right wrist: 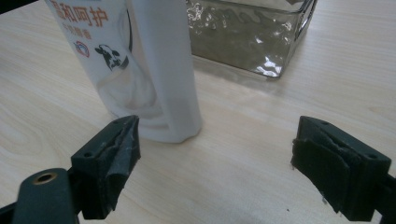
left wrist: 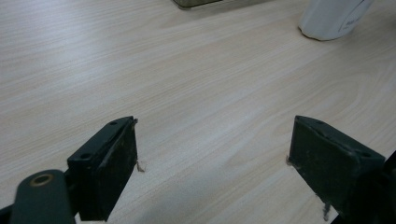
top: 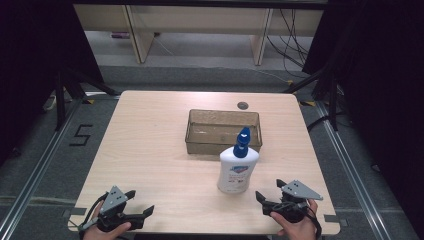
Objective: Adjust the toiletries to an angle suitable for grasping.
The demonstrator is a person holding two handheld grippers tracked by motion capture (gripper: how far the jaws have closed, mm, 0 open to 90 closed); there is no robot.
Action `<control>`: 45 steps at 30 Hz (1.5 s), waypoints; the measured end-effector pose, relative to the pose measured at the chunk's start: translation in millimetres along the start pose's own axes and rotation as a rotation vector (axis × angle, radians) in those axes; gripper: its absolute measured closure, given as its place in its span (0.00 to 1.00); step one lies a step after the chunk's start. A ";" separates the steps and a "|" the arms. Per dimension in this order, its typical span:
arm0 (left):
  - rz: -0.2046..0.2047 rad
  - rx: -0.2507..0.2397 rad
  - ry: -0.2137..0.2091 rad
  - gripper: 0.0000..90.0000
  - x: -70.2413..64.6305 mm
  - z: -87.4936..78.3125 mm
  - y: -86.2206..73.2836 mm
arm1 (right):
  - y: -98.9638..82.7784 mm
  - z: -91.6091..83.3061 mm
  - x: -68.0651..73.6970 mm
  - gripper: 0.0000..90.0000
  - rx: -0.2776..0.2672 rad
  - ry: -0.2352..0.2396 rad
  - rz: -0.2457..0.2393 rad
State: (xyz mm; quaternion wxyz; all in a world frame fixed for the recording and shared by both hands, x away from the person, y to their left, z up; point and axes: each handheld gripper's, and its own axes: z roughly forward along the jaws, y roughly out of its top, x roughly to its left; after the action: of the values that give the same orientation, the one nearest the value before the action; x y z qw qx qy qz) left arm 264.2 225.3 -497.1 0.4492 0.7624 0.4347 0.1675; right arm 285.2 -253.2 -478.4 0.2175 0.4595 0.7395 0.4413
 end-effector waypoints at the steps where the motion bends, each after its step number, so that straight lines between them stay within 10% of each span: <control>1: 0.002 0.004 0.002 0.16 0.0 -0.3 0.1 | 0.6 0.9 -1.7 0.17 -0.020 0.002 -0.027; 15: 0.004 0.014 0.004 0.16 -0.6 -0.2 -0.2 | 4.6 -4.8 -0.3 0.17 -0.074 -0.002 0.025; 45: 0.012 0.027 0.005 0.16 -2.0 -0.9 0.1 | 28.1 -17.5 14.4 0.20 -0.202 0.012 -0.087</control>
State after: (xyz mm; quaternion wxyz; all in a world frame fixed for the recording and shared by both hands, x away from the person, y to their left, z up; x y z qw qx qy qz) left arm 262.6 224.2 -496.3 0.4369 0.7704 0.4336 0.1661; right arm 279.2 -243.3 -444.2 0.2772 0.3999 0.7118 0.5064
